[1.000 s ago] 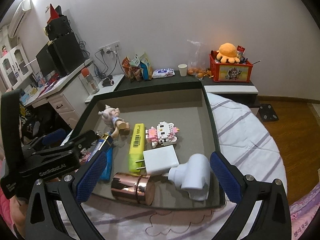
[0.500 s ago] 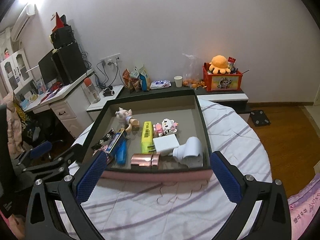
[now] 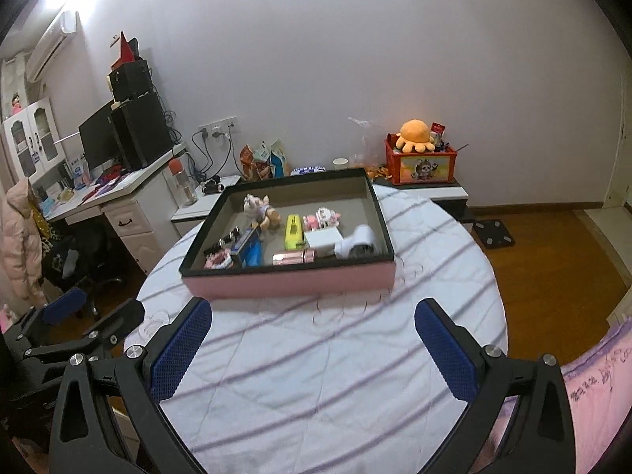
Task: Organize rigid objects
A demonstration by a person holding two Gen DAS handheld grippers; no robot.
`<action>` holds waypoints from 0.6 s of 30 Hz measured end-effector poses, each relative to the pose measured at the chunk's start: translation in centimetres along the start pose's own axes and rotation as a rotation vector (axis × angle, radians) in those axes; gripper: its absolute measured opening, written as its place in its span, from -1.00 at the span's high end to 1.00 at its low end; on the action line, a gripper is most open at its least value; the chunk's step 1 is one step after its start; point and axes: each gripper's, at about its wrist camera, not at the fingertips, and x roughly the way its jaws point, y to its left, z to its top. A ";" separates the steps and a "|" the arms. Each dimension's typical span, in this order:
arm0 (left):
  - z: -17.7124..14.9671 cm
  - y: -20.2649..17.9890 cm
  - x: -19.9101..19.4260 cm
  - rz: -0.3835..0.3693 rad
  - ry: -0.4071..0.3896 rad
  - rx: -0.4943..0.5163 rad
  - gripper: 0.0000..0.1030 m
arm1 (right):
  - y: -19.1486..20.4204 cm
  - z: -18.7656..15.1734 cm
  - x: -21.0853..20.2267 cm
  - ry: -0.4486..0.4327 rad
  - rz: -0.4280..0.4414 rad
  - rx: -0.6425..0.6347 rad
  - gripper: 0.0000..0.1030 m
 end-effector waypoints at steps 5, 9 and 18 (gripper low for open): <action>-0.7 0.0 -0.6 0.006 0.012 -0.027 -1.00 | 0.0 -1.1 -0.5 -0.003 0.003 0.018 -1.00; -0.7 0.1 -0.7 0.027 0.007 -0.032 -1.00 | 0.2 -1.0 -0.8 -0.008 0.001 0.013 -1.00; -0.9 1.0 -0.7 0.041 -0.006 -0.050 -1.00 | -0.4 -1.2 -0.8 -0.014 0.006 0.034 -1.00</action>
